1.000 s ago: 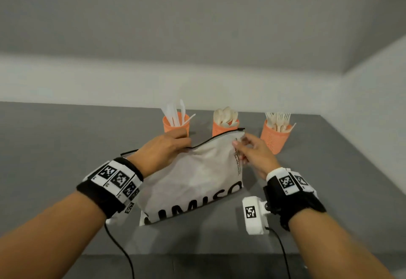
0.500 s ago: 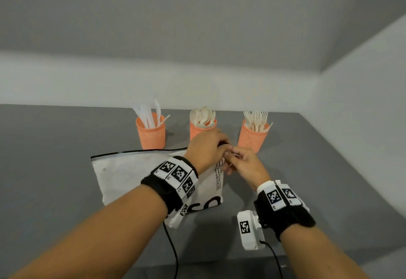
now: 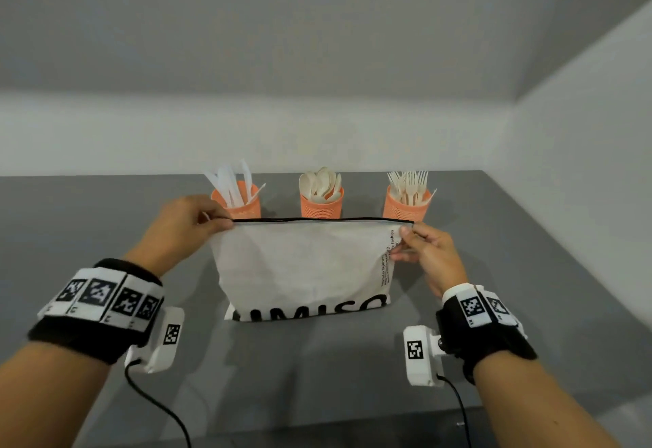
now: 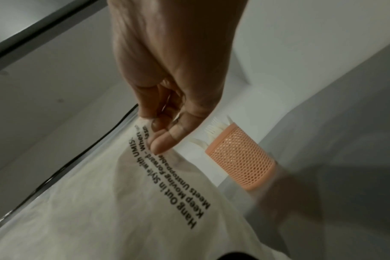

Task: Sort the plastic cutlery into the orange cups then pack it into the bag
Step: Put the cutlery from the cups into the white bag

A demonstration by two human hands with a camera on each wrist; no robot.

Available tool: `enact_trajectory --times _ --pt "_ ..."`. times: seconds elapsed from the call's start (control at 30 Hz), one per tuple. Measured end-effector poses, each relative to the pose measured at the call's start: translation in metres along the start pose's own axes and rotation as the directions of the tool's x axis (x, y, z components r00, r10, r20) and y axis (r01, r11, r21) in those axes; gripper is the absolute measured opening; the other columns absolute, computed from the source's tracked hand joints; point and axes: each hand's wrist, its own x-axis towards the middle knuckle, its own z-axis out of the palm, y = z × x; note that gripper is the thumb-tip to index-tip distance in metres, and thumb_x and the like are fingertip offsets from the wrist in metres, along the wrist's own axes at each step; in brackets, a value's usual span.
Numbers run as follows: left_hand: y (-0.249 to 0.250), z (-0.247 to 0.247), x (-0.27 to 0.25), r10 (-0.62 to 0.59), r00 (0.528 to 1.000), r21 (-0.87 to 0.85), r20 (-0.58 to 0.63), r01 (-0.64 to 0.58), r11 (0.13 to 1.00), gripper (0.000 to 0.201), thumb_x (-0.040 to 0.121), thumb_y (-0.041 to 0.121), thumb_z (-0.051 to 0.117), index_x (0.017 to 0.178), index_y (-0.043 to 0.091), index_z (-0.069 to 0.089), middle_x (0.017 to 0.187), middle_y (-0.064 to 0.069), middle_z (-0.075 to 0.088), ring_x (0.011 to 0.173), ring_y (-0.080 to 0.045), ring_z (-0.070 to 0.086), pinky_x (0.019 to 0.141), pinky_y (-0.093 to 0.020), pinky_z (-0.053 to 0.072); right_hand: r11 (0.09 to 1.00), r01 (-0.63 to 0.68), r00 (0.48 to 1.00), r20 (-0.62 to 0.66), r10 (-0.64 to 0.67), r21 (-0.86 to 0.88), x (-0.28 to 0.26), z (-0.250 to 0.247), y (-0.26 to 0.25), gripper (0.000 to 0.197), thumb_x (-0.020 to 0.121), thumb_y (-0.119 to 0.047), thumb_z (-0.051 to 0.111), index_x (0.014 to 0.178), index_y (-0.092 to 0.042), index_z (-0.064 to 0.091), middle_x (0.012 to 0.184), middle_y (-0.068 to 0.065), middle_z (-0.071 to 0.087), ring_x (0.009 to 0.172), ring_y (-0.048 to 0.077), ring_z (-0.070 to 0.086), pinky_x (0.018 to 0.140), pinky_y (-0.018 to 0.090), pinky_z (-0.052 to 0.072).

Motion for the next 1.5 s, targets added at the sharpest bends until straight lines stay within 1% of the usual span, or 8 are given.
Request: enact_trajectory --times 0.2,0.33,0.67,0.87,1.1,1.3,1.4,1.5 --pt "-0.001 0.002 0.003 0.033 0.995 0.022 -0.091 -0.031 0.999 0.003 0.084 0.013 0.066 0.083 0.015 0.068 0.086 -0.004 0.063 0.073 -0.017 0.053 0.064 -0.021 0.038 0.996 -0.028 1.000 0.008 0.027 0.086 0.005 0.008 0.003 0.022 0.093 -0.006 0.048 0.077 -0.005 0.062 0.075 0.011 0.062 0.063 0.016 0.062 0.065 0.026 0.059" --pt "0.021 0.026 0.007 0.114 0.992 0.119 0.061 -0.121 0.985 0.024 0.094 0.031 0.051 0.086 0.020 0.071 0.090 0.004 0.054 0.077 -0.016 0.051 0.070 -0.028 0.038 0.985 -0.074 0.997 0.022 0.071 0.154 0.006 0.011 0.002 0.028 0.086 -0.029 0.057 0.080 -0.002 0.061 0.075 0.012 0.057 0.064 0.022 0.060 0.065 0.031 0.059" --pt "0.037 0.038 0.012 -0.053 0.996 0.202 0.067 0.038 0.979 0.042 0.099 0.035 0.034 0.070 0.013 0.054 0.063 -0.002 0.052 0.058 -0.019 0.048 0.050 -0.028 0.030 0.930 0.056 0.998 0.058 -0.037 -0.363 0.005 0.014 -0.015 0.026 0.085 -0.014 0.061 0.062 -0.009 0.051 0.068 0.004 0.047 0.063 0.014 0.046 0.065 0.025 0.039" --pt "0.049 0.037 0.011 0.088 0.979 0.046 0.184 -0.098 0.994 0.029 0.096 0.033 0.046 0.087 0.015 0.065 0.068 -0.003 0.057 0.058 -0.013 0.045 0.055 -0.026 0.032 0.785 0.229 0.964 0.248 -0.099 -0.576 0.001 0.029 -0.040 0.021 0.085 -0.032 0.063 0.066 -0.021 0.063 0.057 -0.010 0.046 0.054 0.002 0.042 0.057 0.013 0.034" --pt "0.038 0.030 0.014 -0.298 0.900 0.336 0.317 0.187 0.923 0.038 0.091 0.020 0.046 0.069 0.004 0.073 0.070 -0.005 0.055 0.063 -0.019 0.048 0.060 -0.027 0.035 0.730 0.232 0.948 0.317 -0.022 -0.643 0.002 0.039 -0.038 0.032 0.087 -0.011 0.059 0.059 -0.025 0.052 0.055 -0.008 0.046 0.052 0.003 0.040 0.058 0.021 0.033" --pt "0.031 0.032 0.011 -0.141 0.990 0.235 0.011 0.135 0.963 0.036 0.096 0.021 0.045 0.078 -0.002 0.067 0.068 -0.010 0.059 0.059 -0.024 0.049 0.053 -0.030 0.033 0.732 0.401 0.902 0.379 -0.209 -0.551 0.006 0.048 -0.049 0.038 0.078 0.009 0.051 0.068 -0.028 0.045 0.068 -0.008 0.045 0.065 0.011 0.041 0.063 0.024 0.035" --pt "0.026 0.030 0.005 -0.024 0.992 0.126 -0.123 0.040 0.991 0.037 0.097 0.020 0.042 0.073 0.000 0.062 0.071 -0.014 0.062 0.058 -0.024 0.049 0.054 -0.030 0.031 0.602 0.527 0.849 0.409 -0.336 -0.600 0.007 0.058 -0.051 0.025 0.081 0.006 0.050 0.075 -0.014 0.064 0.070 -0.014 0.042 0.065 0.004 0.044 0.061 0.018 0.034" --pt "0.015 0.033 -0.012 0.016 0.986 0.106 -0.164 0.001 0.994 0.040 0.094 0.021 0.046 0.062 -0.001 0.053 0.057 -0.015 0.056 0.051 -0.027 0.048 0.048 -0.031 0.030 0.415 0.512 0.854 0.500 -0.148 -0.752 -0.002 0.062 -0.050 0.030 0.086 -0.002 0.050 0.105 -0.016 0.069 0.072 -0.017 0.031 0.073 0.015 0.044 0.064 0.027 0.032"
